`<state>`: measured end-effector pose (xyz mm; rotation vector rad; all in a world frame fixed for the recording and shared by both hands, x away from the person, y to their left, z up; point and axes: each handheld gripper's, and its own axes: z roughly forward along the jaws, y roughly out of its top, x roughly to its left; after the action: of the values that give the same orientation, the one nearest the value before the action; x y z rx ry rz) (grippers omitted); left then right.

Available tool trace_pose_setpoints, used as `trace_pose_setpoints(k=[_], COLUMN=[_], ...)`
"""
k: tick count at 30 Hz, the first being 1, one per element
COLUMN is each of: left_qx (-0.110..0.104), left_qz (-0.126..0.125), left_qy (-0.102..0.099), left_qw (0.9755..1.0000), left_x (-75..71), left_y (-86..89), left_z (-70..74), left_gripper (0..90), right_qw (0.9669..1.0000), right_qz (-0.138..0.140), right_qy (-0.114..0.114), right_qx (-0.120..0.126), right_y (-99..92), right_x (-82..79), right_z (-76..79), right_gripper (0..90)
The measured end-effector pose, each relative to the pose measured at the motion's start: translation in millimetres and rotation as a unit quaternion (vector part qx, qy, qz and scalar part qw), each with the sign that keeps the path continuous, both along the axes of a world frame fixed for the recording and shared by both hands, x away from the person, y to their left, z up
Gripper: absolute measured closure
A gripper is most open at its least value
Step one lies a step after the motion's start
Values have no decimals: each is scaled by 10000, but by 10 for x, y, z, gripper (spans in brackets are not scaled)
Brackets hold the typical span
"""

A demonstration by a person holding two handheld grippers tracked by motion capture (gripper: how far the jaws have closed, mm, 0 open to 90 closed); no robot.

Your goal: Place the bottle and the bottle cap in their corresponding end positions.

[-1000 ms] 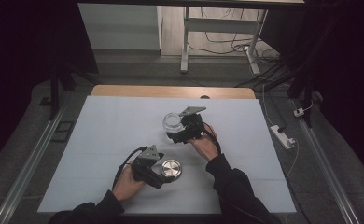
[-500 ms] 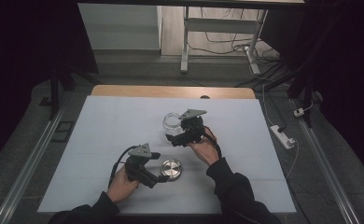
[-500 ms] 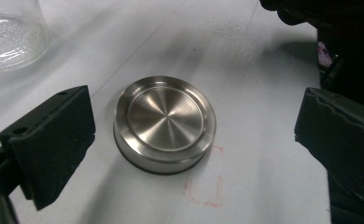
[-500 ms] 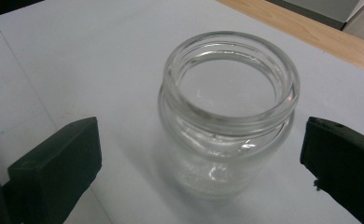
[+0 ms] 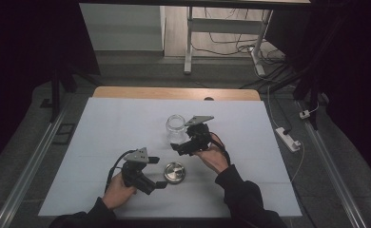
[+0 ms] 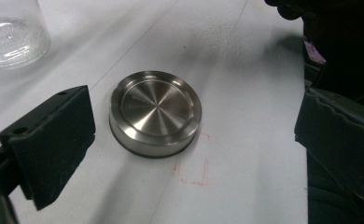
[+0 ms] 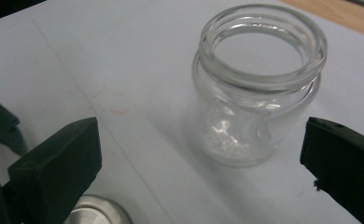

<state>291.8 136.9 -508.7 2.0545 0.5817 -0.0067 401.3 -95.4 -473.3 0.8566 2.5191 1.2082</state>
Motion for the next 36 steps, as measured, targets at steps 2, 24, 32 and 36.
trace_pose_setpoints(k=[2,24,32,36], left_qx=[29,90,105,126], left_qz=[31,423,560,616], left_qy=[-30,-116,-116,-126], left_qw=[10000,9990,9983,9979], left_x=[-20,-213,-283,-315], left_y=[15,236,331,366], left_z=[9,53,61,66], left_gripper=[0,0,0,0], right_qw=[10000,9994,9994,9990], right_qz=[13,330,340,424], right_qy=[56,77,-46,-115], right_qx=[-10,71,2,-46], right_y=[-13,-144,-202,-192], right_x=[-31,-282,-391,-471], right_z=[11,32,19,16], right_gripper=[0,0,0,0])
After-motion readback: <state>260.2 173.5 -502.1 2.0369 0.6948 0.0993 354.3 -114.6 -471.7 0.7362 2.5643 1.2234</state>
